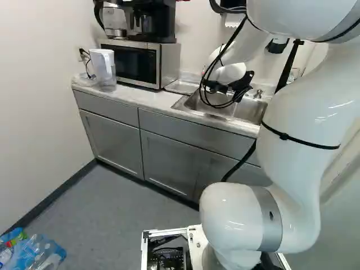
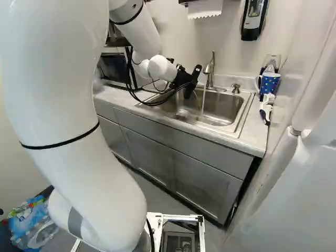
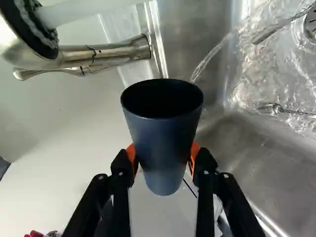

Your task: Rinse the cup and place it in the tray

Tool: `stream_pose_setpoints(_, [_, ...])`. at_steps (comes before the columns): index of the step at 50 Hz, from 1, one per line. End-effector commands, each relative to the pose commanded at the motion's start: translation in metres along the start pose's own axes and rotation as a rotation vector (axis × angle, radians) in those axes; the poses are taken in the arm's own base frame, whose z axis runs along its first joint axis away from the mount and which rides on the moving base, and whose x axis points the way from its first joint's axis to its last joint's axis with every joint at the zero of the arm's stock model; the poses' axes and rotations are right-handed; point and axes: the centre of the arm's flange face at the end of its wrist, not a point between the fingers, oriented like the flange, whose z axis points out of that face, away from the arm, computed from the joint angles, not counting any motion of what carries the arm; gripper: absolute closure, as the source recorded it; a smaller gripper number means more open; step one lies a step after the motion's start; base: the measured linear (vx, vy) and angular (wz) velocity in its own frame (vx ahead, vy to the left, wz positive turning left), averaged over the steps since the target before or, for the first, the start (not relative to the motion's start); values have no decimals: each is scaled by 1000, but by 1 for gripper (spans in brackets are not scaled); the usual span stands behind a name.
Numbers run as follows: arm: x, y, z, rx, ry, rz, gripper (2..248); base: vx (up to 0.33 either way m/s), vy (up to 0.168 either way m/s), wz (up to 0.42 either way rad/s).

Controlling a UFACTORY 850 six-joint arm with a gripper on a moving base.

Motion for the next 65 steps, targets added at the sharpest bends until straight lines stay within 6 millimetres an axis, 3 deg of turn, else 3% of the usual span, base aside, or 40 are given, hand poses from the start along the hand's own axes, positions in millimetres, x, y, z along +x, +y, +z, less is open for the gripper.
stream_pose_setpoints(27, [0,0,0,0,0,-11,129,0,0,0])
stream_pose_setpoints(65, [0,0,0,0,0,-390,129,0,0,0])
